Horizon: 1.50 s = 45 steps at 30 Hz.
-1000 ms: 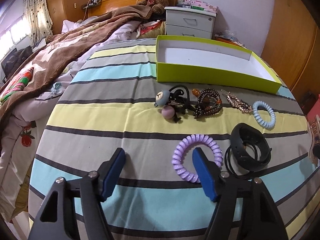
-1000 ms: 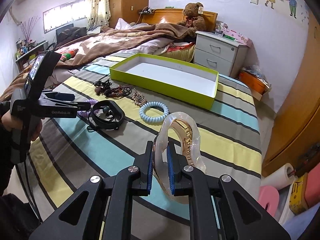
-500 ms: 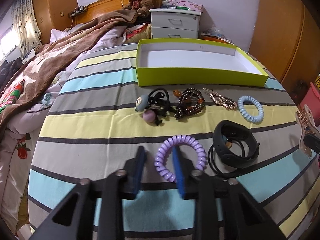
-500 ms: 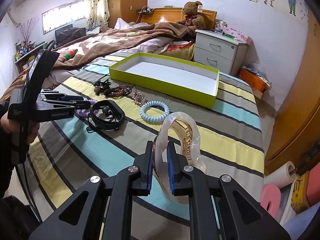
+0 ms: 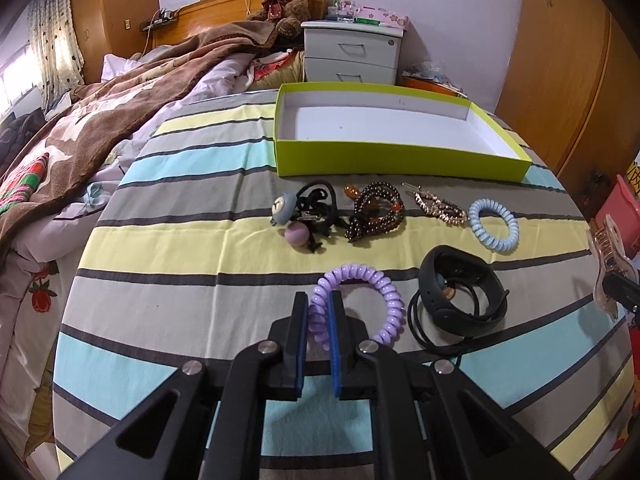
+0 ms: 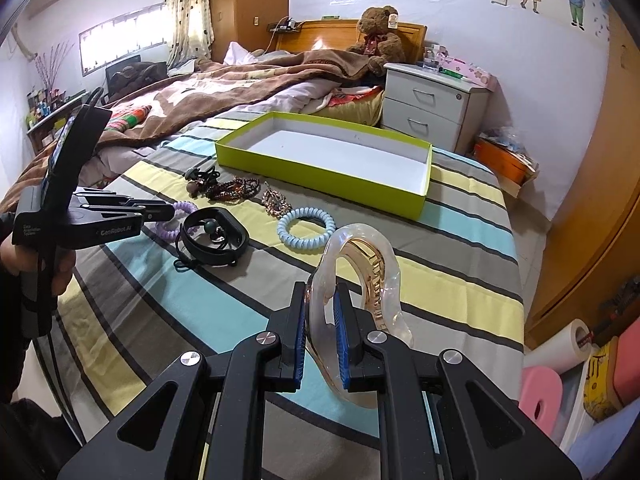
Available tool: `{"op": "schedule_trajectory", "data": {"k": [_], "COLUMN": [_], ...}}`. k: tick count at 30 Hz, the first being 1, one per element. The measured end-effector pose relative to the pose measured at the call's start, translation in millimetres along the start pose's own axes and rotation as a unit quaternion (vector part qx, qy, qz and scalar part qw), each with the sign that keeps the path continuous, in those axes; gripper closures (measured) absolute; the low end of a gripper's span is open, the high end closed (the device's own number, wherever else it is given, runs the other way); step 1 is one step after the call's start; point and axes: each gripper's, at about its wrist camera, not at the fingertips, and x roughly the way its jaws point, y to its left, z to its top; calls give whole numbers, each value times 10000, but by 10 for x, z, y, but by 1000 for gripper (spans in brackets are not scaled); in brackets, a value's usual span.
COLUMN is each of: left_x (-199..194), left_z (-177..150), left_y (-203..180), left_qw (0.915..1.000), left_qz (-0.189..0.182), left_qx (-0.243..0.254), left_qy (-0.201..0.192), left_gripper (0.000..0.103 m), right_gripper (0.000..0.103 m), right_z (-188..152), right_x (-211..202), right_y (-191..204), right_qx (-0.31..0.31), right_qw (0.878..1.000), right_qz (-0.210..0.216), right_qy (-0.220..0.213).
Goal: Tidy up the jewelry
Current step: 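Carry the purple tie with the left tool while the right tool carries the clip into the green box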
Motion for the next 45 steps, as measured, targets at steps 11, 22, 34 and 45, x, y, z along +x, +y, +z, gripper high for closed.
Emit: {"op": "schedule_trajectory", "data": {"k": [11, 22, 34, 45], "left_x": [-197, -412, -369, -41], "left_z": [62, 257, 716, 1262], "left_y": [12, 36, 5, 48], "left_qw": [9997, 9988, 9979, 9970], "left_qz": [-36, -131, -297, -472], "left_qx": [-41, -71, -57, -223], "left_qy": [-221, -472, -573, -571], "left_gripper": [93, 93, 93, 93], "right_gripper": [90, 90, 90, 90], "right_z": [31, 248, 699, 1273], "right_x": [-85, -216, -71, 390], "right_y": [24, -11, -168, -377], "right_qx": [-4, 23, -30, -144], "right_qw": [9999, 9992, 9987, 9980], "right_qz": [-90, -259, -430, -602], "right_qy": [-104, -295, -282, -108]}}
